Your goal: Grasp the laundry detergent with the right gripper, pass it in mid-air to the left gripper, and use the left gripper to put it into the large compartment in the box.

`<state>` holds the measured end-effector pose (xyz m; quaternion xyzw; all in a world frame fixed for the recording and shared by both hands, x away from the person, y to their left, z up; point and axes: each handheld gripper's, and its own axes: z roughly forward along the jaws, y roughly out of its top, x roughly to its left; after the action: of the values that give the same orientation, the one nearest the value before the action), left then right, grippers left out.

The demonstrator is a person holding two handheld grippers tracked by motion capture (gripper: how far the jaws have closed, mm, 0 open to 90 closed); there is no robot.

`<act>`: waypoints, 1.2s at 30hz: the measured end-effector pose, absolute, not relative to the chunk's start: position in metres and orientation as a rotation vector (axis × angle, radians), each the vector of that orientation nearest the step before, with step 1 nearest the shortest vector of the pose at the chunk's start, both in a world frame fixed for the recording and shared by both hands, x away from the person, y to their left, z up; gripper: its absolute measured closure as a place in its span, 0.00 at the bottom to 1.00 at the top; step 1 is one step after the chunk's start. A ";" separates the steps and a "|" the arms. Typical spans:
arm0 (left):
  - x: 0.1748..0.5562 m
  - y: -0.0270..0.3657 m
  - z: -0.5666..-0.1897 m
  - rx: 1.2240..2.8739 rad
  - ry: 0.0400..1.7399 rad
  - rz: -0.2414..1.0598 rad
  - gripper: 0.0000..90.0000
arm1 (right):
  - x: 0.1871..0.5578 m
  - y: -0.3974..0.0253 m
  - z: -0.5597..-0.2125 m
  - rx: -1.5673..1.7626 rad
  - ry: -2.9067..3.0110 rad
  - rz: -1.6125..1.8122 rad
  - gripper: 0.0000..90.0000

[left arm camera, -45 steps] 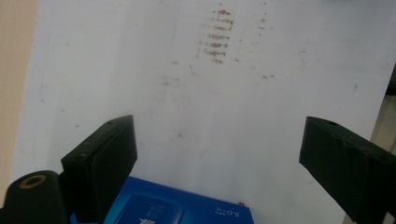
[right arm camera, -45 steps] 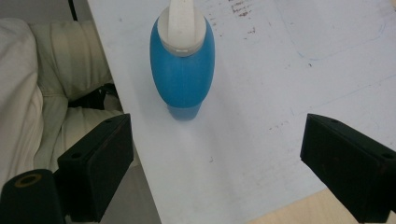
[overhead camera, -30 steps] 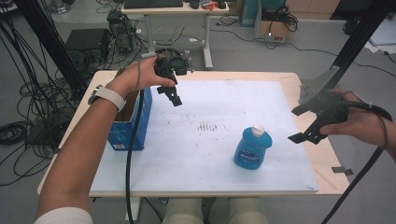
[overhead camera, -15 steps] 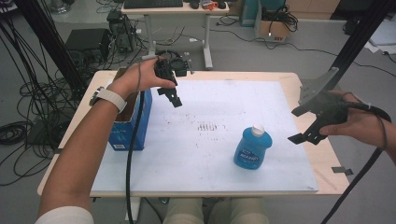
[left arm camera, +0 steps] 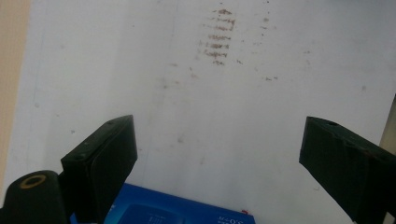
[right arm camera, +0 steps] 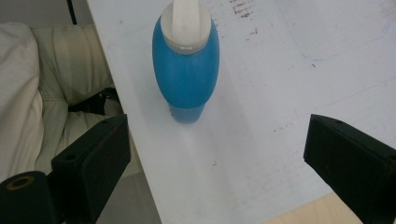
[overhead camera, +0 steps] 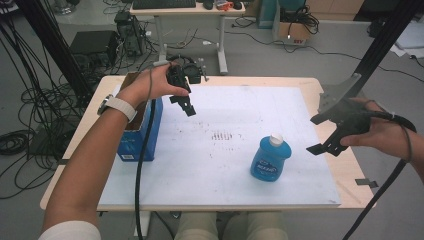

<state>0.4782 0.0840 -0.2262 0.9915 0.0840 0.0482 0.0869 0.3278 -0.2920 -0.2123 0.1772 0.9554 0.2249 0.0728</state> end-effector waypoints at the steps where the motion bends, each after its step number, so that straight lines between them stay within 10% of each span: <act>1: 0.478 0.084 -0.226 2.953 0.253 0.142 0.13 | 0.328 -0.292 -0.213 0.532 2.869 0.675 0.08; 36: 0.477 0.090 -0.224 2.942 0.279 0.163 0.13 | 0.317 -0.294 -0.259 0.505 2.782 0.845 0.04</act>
<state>0.4773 0.0900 -0.2242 0.9899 0.0938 0.0548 0.0908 0.3165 -0.2939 -0.2588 0.1704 0.9384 0.2850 0.0952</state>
